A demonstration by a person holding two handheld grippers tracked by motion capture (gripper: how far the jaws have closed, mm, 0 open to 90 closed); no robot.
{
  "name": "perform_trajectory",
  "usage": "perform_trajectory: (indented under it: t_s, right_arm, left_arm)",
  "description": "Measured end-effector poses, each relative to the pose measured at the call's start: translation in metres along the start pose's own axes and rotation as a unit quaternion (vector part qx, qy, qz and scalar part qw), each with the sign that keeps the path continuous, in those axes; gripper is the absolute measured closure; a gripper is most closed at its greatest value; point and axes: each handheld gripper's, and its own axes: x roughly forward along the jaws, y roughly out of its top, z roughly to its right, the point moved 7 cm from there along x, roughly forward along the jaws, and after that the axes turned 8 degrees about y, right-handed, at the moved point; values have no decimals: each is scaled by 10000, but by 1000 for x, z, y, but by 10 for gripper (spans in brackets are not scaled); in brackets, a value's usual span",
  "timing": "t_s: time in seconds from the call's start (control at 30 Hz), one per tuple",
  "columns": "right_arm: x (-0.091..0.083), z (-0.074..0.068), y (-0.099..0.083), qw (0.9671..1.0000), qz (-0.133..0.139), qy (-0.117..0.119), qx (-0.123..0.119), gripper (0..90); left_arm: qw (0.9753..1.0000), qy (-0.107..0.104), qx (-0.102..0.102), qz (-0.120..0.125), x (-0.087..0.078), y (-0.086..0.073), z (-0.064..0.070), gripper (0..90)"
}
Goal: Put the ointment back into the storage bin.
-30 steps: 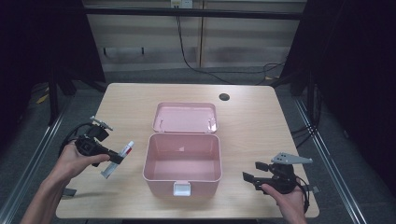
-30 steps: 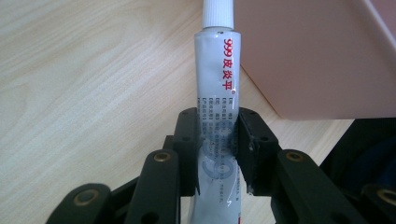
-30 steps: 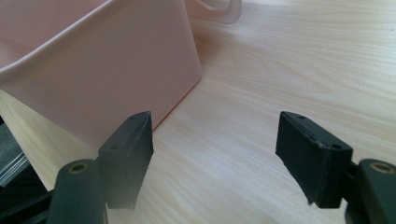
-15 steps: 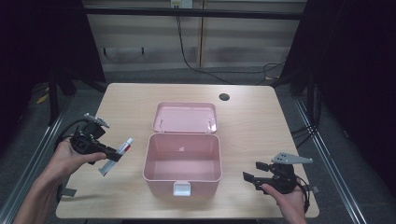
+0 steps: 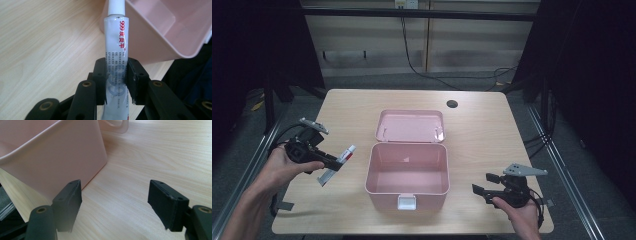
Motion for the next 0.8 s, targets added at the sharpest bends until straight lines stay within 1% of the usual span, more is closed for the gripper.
perform_trajectory:
  t_s: [0.03,0.07,0.13,0.17,0.2,0.23,0.3,0.33,0.37,0.4,0.43,0.47,0.6,0.63,0.67,0.7,0.8]
  right_arm:
    - [0,0,0,10000,2,4,-15,270]
    - [0,0,0,10000,-2,5,-16,270]
    - [0,0,0,10000,3,4,-19,269]
    - [0,-1,1,10000,16,7,-27,269]
    - [0,-1,1,10000,27,-5,-35,269]
    - [0,-1,1,10000,22,-3,-40,267]
    - [0,-2,1,10000,18,17,-61,262]
    - [0,-2,1,10000,18,17,-61,262]
    - [0,-2,1,10000,28,23,-54,261]
    - [0,-2,1,10000,28,23,-54,261]
    - [0,-2,1,10000,24,28,-48,260]
    - [0,-2,1,10000,23,30,-53,260]
    - [0,-2,1,10000,18,32,-31,258]
    - [0,-2,1,10000,21,36,-31,258]
    - [0,-2,1,10000,21,38,-31,258]
    - [0,-2,1,10000,18,40,-34,258]
    - [0,-2,0,10000,11,46,-38,257]
  left_arm:
    - [10000,14,-4,-18,-1,0,1,708]
    - [10000,37,35,-40,-3,1,2,708]
    - [9999,80,100,53,-6,4,4,708]
    - [9998,48,166,70,-8,5,5,708]
    - [9998,43,157,113,-8,7,6,708]
    - [9998,32,197,95,-9,7,7,708]
    - [9994,34,341,76,-10,12,12,708]
    - [9994,34,341,76,-10,12,12,708]
    - [9992,-18,401,80,-10,15,15,708]
    - [9992,-18,401,80,-10,15,15,708]
    - [9991,-63,413,69,-11,17,17,708]
    - [9991,-52,424,63,-11,20,19,708]
    - [9983,-57,572,16,-13,28,27,709]
    - [9984,-50,556,12,-13,30,30,709]
    - [9976,-31,686,-47,-14,31,31,708]
    - [9974,-7,720,-71,-14,33,33,708]
    - [9965,-23,830,-125,-14,37,37,708]
